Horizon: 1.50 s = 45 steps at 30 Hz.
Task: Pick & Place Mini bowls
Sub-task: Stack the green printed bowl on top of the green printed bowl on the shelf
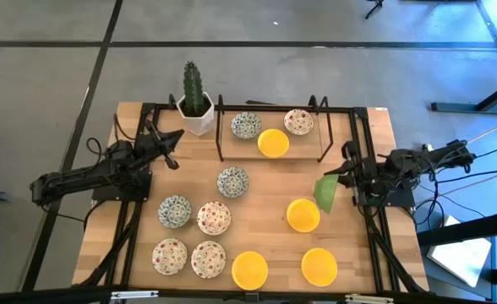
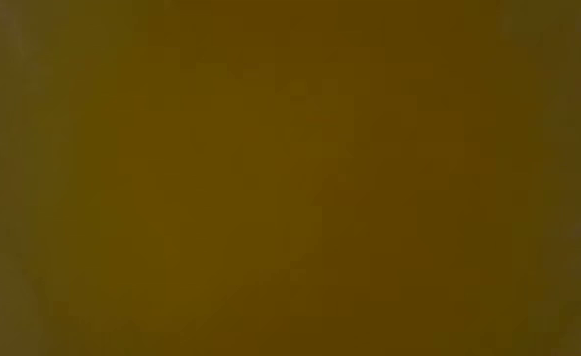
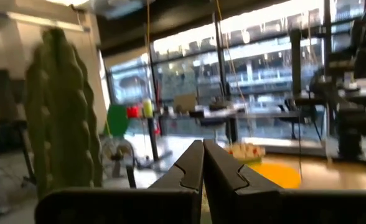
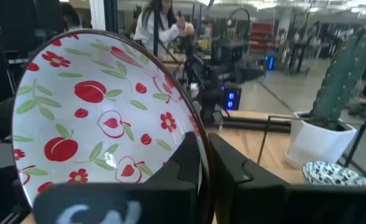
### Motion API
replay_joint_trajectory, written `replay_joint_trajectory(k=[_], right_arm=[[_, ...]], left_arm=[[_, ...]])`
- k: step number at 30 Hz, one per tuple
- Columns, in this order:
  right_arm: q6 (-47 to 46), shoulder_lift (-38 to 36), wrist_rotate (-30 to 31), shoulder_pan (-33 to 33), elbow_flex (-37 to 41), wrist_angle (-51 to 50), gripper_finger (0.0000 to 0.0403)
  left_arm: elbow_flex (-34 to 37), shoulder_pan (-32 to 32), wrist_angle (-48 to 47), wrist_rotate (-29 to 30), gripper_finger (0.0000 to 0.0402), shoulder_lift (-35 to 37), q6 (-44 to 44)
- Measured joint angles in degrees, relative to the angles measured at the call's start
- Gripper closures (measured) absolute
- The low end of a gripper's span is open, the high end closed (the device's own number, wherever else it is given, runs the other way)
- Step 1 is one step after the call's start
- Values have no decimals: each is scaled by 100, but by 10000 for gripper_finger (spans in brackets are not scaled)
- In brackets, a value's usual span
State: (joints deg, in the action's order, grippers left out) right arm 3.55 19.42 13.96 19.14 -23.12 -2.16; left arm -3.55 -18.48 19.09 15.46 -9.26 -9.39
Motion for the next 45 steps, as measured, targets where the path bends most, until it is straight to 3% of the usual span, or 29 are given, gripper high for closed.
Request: replay_joint_trajectory(k=[6,12,20,29,45], right_arm=[[355,35,526,0,777,1106,386],[514,41,1053,-18,853,1238,386],[595,195,1050,-251,223,1022,386],[680,1030,1048,-484,-939,46,386],[764,2122,1040,-723,-1204,159,381]], left_arm=[[0,2,-430,-10,394,-2,82],[0,1,-415,-13,397,-1,246],[0,1,-382,-10,394,0,169],[0,2,-242,-10,397,0,160],[0,2,-399,-10,396,-2,166]])
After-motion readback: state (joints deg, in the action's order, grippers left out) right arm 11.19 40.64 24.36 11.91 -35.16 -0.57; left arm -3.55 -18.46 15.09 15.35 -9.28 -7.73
